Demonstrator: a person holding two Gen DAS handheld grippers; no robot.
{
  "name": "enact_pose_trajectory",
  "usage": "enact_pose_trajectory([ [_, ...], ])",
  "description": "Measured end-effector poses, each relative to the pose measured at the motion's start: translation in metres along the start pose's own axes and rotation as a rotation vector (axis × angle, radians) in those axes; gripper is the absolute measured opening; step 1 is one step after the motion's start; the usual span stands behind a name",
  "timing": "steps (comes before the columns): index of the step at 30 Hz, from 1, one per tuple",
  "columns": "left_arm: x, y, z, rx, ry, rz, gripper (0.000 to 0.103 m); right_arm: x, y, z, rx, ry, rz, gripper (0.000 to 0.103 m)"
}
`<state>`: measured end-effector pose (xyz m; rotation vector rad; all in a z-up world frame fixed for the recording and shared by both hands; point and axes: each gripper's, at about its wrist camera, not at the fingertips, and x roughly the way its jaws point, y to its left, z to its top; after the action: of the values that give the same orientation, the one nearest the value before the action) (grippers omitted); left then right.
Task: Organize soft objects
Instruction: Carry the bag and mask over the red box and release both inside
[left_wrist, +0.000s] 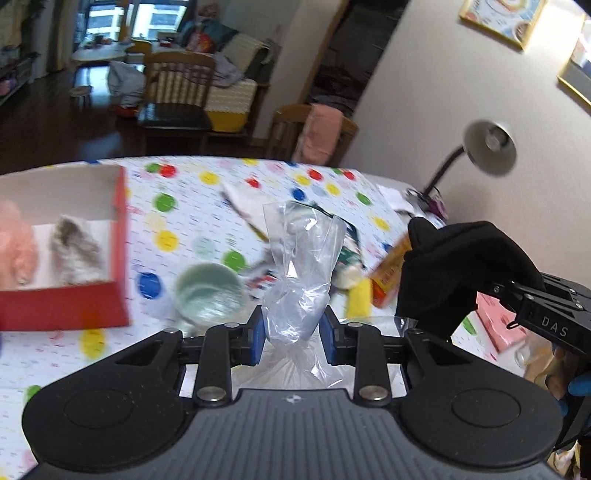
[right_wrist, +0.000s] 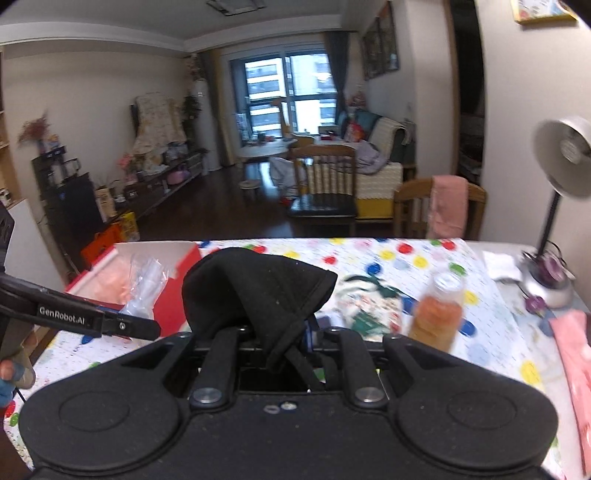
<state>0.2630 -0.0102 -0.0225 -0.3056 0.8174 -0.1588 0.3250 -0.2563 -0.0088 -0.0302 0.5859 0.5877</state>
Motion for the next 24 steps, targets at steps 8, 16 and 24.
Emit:
enact_pose_trajectory([
  [8, -0.041, 0.057, 0.020, -0.042, -0.071, 0.103, 0.030, 0.035, 0.047, 0.033, -0.038, -0.001, 0.084, 0.014],
  [16, -0.071, 0.112, 0.042, -0.061, -0.119, 0.189, 0.030, 0.072, 0.100, 0.061, -0.077, -0.013, 0.136, 0.014],
  [24, -0.088, 0.171, 0.066, -0.077, -0.147, 0.274, 0.030, 0.107, 0.153, 0.081, -0.114, 0.000, 0.165, 0.014],
])
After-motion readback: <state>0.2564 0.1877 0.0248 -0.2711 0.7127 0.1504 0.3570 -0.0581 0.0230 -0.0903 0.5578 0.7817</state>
